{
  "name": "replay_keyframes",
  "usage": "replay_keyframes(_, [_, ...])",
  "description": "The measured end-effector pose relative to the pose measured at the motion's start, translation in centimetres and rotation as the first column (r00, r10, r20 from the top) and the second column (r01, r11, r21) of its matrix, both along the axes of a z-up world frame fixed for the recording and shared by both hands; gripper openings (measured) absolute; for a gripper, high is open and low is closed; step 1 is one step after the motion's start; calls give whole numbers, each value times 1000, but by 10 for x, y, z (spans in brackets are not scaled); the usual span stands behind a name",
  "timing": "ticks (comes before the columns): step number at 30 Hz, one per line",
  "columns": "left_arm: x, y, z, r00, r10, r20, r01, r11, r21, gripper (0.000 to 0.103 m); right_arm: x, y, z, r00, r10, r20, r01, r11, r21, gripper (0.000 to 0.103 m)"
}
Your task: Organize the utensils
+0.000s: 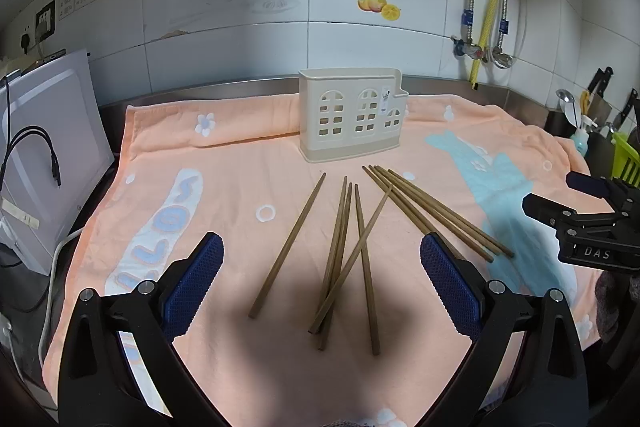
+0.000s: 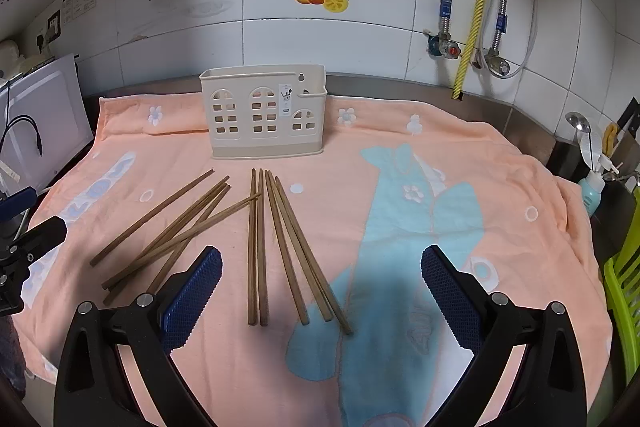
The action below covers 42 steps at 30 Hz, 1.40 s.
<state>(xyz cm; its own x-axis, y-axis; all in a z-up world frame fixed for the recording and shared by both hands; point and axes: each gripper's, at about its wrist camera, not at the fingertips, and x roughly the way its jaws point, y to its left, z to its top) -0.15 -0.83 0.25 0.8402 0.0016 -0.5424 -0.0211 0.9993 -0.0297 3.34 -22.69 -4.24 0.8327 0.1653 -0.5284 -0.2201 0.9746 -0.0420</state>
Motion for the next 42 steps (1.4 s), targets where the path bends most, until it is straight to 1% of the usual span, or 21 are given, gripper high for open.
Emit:
replay_keyframes(19, [-1, 1, 0, 1000, -5, 7, 5, 1000, 6, 97, -2, 4, 0, 1000, 2, 5, -2, 1000, 6, 97])
replay_keyframes(24, [1, 0, -1, 1000, -8, 1, 8, 1000, 4, 94, -1, 3, -1, 1000, 3, 3, -3, 1000, 10, 97])
replay_keyframes(35, [3, 3, -3, 1000, -5, -5, 5, 1000, 2, 94, 1, 7, -3, 1000, 10, -4, -10, 1000, 18, 97])
replay_keyframes(42, [8, 6, -7, 1000, -17, -17, 17, 1000, 1, 87, 5, 6, -6, 1000, 17, -11, -17, 999, 30, 97])
